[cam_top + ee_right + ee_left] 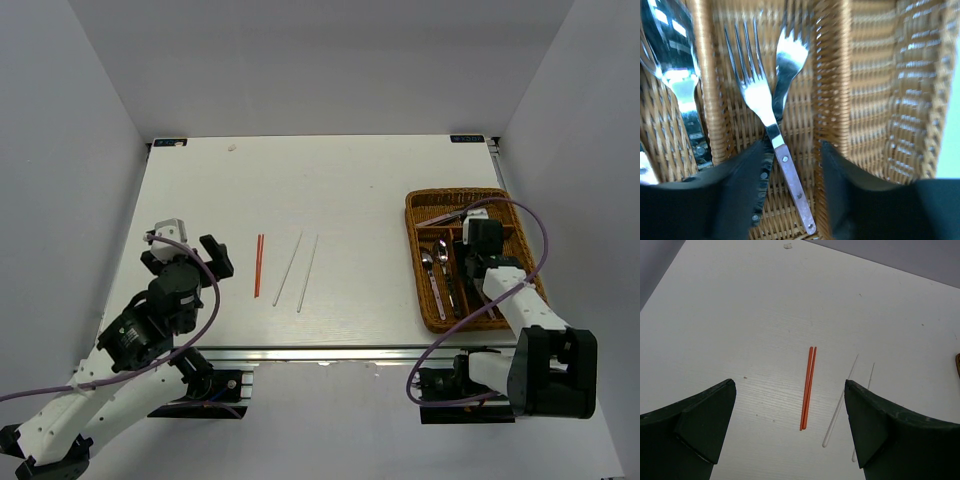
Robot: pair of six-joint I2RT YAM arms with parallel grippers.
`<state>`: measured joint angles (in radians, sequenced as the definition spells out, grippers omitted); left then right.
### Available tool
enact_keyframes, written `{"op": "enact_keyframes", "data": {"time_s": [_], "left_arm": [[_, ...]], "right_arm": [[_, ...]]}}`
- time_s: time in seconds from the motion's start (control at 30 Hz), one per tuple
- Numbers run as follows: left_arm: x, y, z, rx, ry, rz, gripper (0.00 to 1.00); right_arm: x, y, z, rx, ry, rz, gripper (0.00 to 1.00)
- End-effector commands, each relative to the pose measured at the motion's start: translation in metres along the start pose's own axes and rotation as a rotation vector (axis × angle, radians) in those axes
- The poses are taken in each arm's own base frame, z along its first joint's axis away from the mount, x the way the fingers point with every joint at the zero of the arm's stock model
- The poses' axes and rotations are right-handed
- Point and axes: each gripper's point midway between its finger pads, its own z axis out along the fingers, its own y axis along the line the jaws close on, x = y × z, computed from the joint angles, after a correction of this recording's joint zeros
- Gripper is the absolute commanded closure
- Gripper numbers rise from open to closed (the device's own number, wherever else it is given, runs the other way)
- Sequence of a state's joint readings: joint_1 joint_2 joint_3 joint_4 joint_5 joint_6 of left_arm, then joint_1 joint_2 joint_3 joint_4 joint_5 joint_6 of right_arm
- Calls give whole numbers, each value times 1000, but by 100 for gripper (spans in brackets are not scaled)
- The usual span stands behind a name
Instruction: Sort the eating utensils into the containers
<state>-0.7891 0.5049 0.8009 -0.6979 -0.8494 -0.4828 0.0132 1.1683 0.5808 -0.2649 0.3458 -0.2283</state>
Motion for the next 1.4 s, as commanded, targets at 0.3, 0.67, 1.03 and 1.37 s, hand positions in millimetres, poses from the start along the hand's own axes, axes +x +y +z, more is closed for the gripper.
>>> {"op": "enact_keyframes", "data": {"time_s": [0.3,0.67,1.03,1.37], "left_arm": [[9,-5,8,-19,30,41,2],[53,-71,36,90,246,66,2],[172,-162,75,172,598,147,4],[250,-166,82,130,771,299,22]], "right_arm": [[-140,-52,-117,7,-344,311,11],[-191,38,-238,-732,-786,519,11],[-192,107,-195,-989,-458,507,11],[-156,95,-174,-613,-364,416,33]]}}
